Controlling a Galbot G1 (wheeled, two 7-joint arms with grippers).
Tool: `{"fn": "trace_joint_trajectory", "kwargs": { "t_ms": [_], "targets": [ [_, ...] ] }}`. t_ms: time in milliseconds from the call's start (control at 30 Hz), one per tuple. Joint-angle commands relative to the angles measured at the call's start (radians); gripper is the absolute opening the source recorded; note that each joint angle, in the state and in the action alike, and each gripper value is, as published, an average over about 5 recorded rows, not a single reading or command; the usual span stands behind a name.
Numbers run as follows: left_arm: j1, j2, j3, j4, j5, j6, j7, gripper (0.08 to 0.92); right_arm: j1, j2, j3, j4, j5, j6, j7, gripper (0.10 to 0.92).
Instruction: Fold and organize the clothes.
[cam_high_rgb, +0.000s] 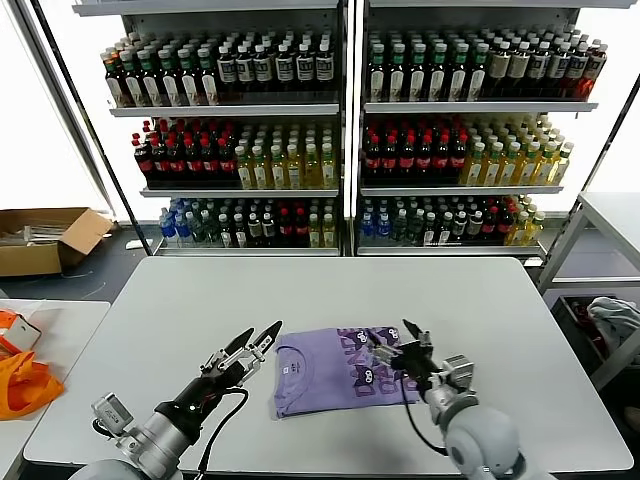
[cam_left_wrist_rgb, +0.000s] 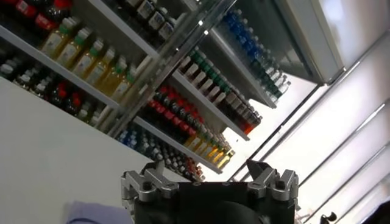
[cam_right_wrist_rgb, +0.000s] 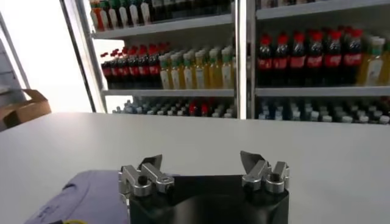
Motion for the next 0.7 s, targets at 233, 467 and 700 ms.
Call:
{"fn": "trace_joint_trajectory", "kwargs": {
  "t_ms": [233,467,700],
  "targets": [
    [0.005,-0.025,0.018,0.025,0.036,-0.005,0.005,0.823,0.074,0.130,-0.216,-0.184,-0.063,-0.139,0.181,0.823],
    [0.002,-0.008,0.008,0.029,0.034,-0.008,0.009,0.823,0.058,0.081,-0.113,0.070,-0.060,-0.035,0.170,0.823],
    [-0.020,0.001,-0.023,0.050,0.061,-0.018,0.022,0.823,-0.048,-0.010,0.171,0.205,-0.053,0.127,0.073,0.823]
  ]
}}
